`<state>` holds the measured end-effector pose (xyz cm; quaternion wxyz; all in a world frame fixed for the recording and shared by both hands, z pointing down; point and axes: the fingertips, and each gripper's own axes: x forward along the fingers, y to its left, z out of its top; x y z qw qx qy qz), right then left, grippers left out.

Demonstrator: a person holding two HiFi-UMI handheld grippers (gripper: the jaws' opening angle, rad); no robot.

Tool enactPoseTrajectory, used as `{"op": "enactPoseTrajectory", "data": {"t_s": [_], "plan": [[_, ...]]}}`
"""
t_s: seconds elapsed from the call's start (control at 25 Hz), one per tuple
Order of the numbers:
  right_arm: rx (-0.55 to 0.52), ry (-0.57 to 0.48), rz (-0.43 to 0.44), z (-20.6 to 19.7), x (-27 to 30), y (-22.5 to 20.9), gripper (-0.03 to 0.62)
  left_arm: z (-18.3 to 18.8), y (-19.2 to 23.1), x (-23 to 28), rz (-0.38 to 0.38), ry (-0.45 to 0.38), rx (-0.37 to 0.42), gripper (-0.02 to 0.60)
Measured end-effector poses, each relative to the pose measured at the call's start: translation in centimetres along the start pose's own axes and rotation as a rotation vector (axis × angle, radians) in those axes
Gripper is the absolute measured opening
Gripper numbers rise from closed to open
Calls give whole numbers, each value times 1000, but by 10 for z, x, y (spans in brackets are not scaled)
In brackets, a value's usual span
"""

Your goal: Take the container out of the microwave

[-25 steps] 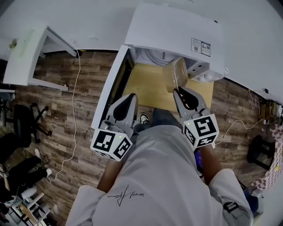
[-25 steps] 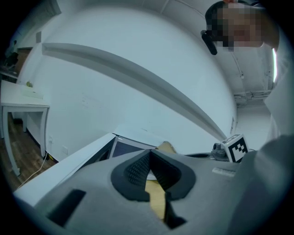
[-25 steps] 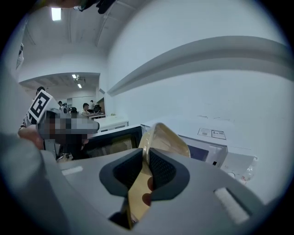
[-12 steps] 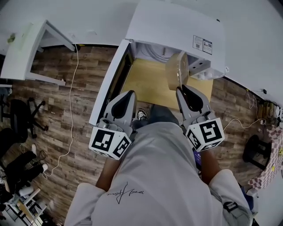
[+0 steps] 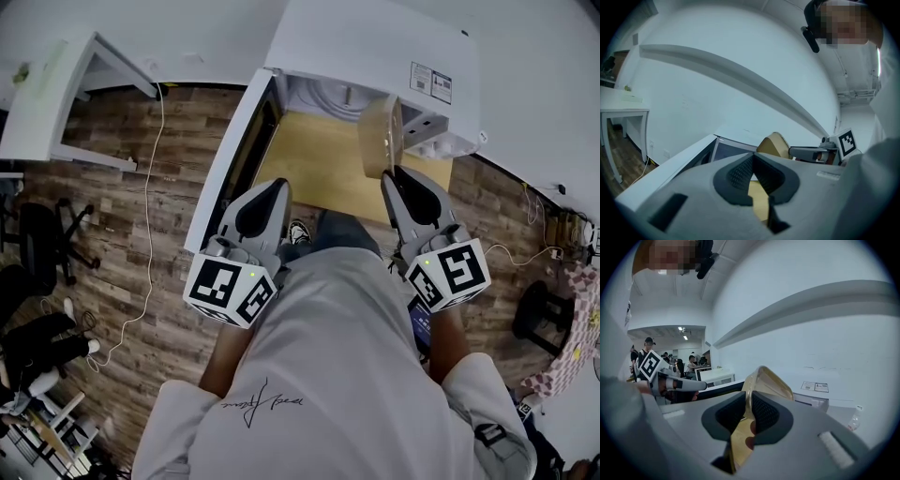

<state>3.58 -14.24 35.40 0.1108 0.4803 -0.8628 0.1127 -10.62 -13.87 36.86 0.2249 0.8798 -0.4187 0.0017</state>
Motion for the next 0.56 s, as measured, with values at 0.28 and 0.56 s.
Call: {"op": "enactPoseTrajectory", "data": {"t_s": [0.28, 0.56], "plan": [[-67, 21, 57, 0, -2, 1, 57, -5, 0, 1, -9, 16, -10, -9], [-105, 35, 88, -1, -2, 2, 57, -6, 3, 2, -8, 16, -16, -9]]}}
